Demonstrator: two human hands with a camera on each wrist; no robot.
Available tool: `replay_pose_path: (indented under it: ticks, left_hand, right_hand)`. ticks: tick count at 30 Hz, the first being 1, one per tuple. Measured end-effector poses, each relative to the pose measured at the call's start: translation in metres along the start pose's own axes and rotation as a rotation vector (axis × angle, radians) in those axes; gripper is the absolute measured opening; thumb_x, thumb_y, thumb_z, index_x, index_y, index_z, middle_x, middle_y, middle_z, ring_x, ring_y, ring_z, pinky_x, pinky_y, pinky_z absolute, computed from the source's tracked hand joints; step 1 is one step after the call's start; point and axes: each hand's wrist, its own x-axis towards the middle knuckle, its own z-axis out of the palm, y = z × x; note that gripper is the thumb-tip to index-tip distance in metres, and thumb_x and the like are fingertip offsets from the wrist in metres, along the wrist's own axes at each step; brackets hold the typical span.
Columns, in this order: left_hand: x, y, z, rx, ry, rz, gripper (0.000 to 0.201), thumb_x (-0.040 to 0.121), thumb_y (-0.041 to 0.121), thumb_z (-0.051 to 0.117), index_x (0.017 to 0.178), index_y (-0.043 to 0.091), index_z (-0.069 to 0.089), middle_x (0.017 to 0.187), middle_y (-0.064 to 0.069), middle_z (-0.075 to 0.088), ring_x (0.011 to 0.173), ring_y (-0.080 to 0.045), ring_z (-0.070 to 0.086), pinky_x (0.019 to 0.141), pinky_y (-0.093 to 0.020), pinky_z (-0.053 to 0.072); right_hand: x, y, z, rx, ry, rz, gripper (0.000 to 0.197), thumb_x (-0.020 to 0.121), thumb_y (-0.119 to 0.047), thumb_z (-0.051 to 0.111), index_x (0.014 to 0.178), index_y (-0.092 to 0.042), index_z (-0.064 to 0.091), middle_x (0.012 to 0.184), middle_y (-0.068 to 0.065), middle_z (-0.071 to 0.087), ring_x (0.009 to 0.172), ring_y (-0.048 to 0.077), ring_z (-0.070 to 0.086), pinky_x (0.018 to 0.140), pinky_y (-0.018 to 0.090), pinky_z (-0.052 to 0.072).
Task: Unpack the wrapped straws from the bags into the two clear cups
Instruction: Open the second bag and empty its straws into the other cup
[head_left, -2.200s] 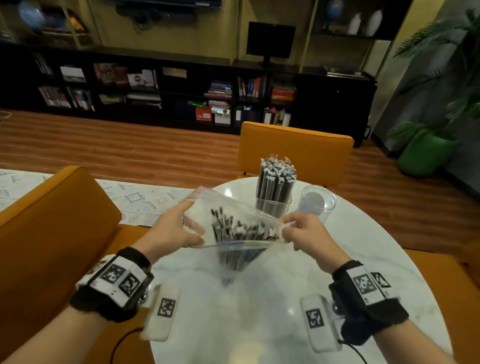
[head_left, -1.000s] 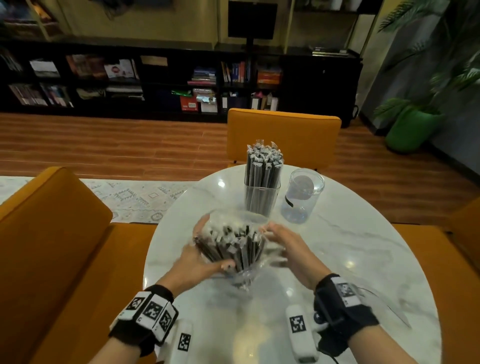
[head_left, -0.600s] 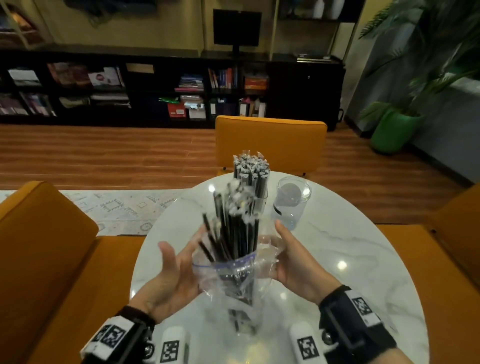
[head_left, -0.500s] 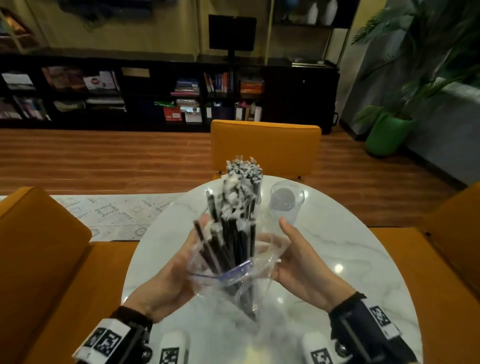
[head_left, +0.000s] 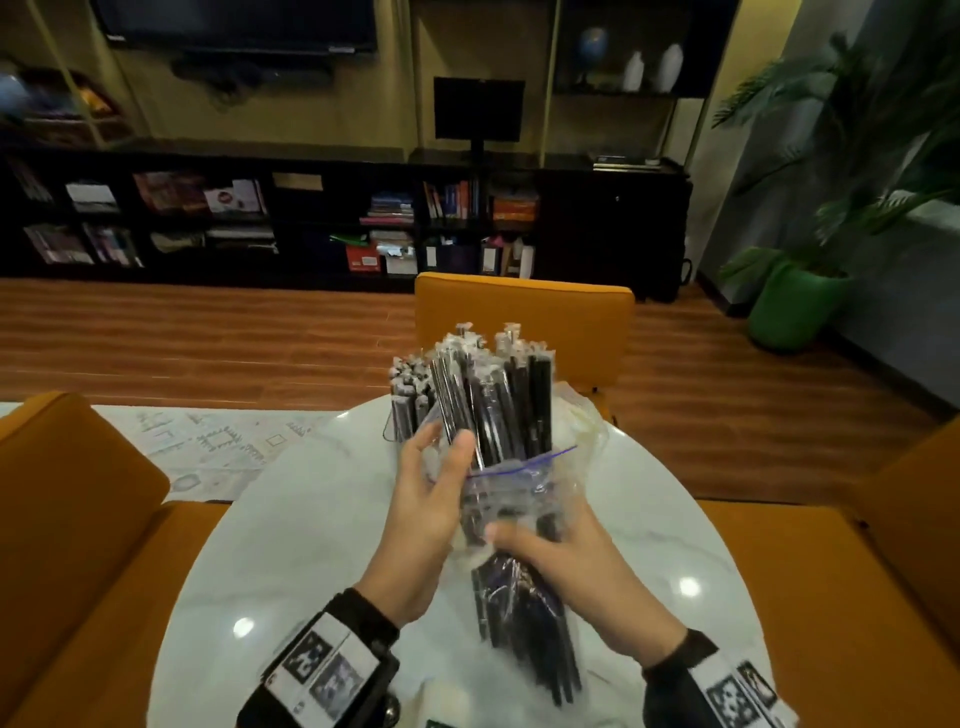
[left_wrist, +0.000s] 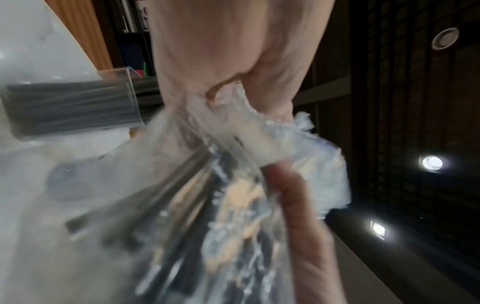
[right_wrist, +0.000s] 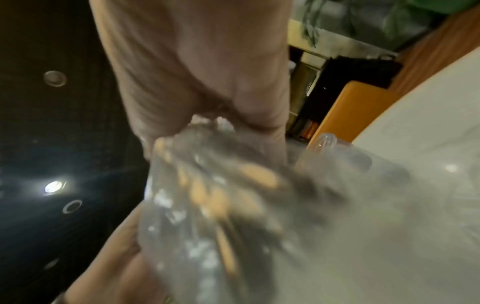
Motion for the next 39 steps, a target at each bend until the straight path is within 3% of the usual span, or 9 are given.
replay_pose_path:
  ticks: [4, 7, 11, 15, 18, 22, 28, 33, 39]
  left_hand:
    - [0.001, 0.011, 0.011, -0.151, 0.015, 0.091, 0.039, 0.094, 0.034, 0.053, 0.129, 0.047, 0.043, 0.127, -0.006, 0.061, 0.103, -0.029, 0.071, 0.075, -0.030, 0.060]
    - [0.004, 0.009, 0.015, 0.270, -0.185, 0.229, 0.062, 0.091, -0.001, 0.063, 0.128, 0.047, 0.050, 0.149, 0.010, 0.046, 0.130, -0.019, 0.055, 0.092, -0.026, 0.054]
    - [0.024, 0.023, 0.050, 0.874, -0.341, 0.419, 0.104, 0.077, 0.048, 0.076, 0.145, 0.062, -0.002, 0.157, 0.011, 0.033, 0.134, -0.013, 0.049, 0.111, -0.041, 0.040]
    - [0.055, 0.049, 0.070, 0.972, -0.154, 0.552, 0.053, 0.082, 0.038, 0.069, 0.128, 0.052, 0.045, 0.134, 0.007, 0.056, 0.125, -0.026, 0.056, 0.103, -0.046, 0.046]
    - [0.077, 0.062, 0.059, 0.999, -0.069, 0.344, 0.034, 0.083, -0.003, 0.069, 0.116, 0.005, 0.063, 0.116, -0.017, 0.065, 0.107, -0.030, 0.062, 0.098, -0.043, 0.050]
    - [0.103, 0.084, 0.048, 0.836, -0.159, 0.235, 0.054, 0.067, 0.029, 0.083, 0.117, 0.022, 0.064, 0.120, 0.000, 0.069, 0.109, -0.011, 0.065, 0.098, -0.035, 0.053]
    - [0.154, 0.081, 0.047, 0.793, -0.248, 0.119, 0.039, 0.079, 0.006, 0.077, 0.106, 0.031, 0.063, 0.095, 0.019, 0.073, 0.090, 0.011, 0.067, 0.075, -0.009, 0.053]
    - [0.184, 0.072, 0.034, 0.861, -0.362, -0.053, 0.059, 0.066, 0.046, 0.084, 0.117, 0.022, 0.067, 0.118, 0.000, 0.072, 0.112, -0.022, 0.067, 0.092, -0.056, 0.054]
    - [0.203, 0.061, 0.036, 0.890, -0.347, -0.095, 0.046, 0.073, 0.033, 0.081, 0.116, 0.023, 0.067, 0.116, -0.002, 0.071, 0.110, -0.025, 0.066, 0.091, -0.053, 0.056]
  right_hand:
    - [0.014, 0.009, -0.054, 0.291, 0.156, 0.106, 0.077, 0.083, -0.009, 0.074, 0.144, -0.026, 0.029, 0.135, 0.007, 0.060, 0.107, 0.018, 0.069, 0.081, 0.023, 0.059]
    - [0.021, -0.001, -0.082, 0.281, 0.118, 0.123, 0.072, 0.088, -0.010, 0.070, 0.136, -0.032, 0.020, 0.116, -0.009, 0.051, 0.082, -0.004, 0.069, 0.066, 0.012, 0.056]
    - [0.040, -0.034, -0.087, 0.265, -0.174, 0.190, 0.056, 0.092, -0.016, 0.066, 0.134, -0.032, 0.032, 0.116, 0.007, 0.069, 0.098, 0.020, 0.073, 0.083, 0.035, 0.061]
    - [0.066, -0.071, -0.106, 0.033, -0.355, 0.159, 0.055, 0.087, -0.046, 0.068, 0.136, -0.035, 0.047, 0.119, 0.003, 0.072, 0.111, 0.027, 0.069, 0.095, 0.051, 0.054]
    - [0.082, -0.097, -0.141, -0.017, -0.391, 0.180, 0.063, 0.075, -0.058, 0.062, 0.121, -0.014, 0.063, 0.107, 0.015, 0.075, 0.090, 0.024, 0.075, 0.071, 0.035, 0.064]
    - [0.114, -0.104, -0.171, -0.193, -0.199, -0.072, 0.046, 0.084, -0.029, 0.070, 0.128, -0.018, 0.060, 0.107, 0.006, 0.071, 0.088, 0.016, 0.073, 0.071, 0.026, 0.062]
    - [0.180, -0.061, -0.154, -0.640, -0.321, -0.219, 0.112, 0.066, -0.024, 0.089, 0.153, -0.034, 0.018, 0.140, -0.012, 0.039, 0.108, 0.010, 0.054, 0.092, 0.025, 0.049]
    - [0.216, -0.029, -0.143, -0.690, -0.241, -0.246, 0.082, 0.072, -0.035, 0.084, 0.140, -0.020, 0.041, 0.117, -0.009, 0.056, 0.104, 0.010, 0.058, 0.070, 0.012, 0.043]
    - [0.237, 0.001, -0.143, -0.664, -0.241, -0.136, 0.074, 0.070, -0.041, 0.083, 0.130, -0.014, 0.049, 0.121, 0.004, 0.067, 0.107, 0.021, 0.066, 0.091, 0.038, 0.056]
